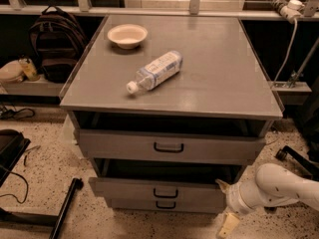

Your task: Open middle drawer

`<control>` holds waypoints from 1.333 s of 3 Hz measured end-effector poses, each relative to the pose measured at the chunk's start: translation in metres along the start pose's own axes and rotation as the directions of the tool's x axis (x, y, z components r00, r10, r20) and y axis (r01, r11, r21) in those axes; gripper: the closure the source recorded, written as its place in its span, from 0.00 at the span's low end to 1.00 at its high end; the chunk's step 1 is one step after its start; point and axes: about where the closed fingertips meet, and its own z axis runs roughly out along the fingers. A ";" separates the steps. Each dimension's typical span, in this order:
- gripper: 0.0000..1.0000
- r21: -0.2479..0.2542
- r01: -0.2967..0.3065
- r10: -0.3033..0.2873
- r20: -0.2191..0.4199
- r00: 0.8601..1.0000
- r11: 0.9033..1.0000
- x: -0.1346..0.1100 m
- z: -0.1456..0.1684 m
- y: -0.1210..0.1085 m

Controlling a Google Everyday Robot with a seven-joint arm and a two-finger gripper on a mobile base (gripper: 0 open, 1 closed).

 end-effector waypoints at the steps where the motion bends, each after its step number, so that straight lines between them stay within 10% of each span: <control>1: 0.00 -0.023 -0.011 0.011 0.005 1.000 1.000 -0.002 0.000 0.003; 4: 0.00 -0.141 -0.032 0.035 0.023 0.999 0.990 -0.005 -0.009 0.030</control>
Offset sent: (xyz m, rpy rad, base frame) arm -0.0837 0.0060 0.0157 0.0736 0.3342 0.0906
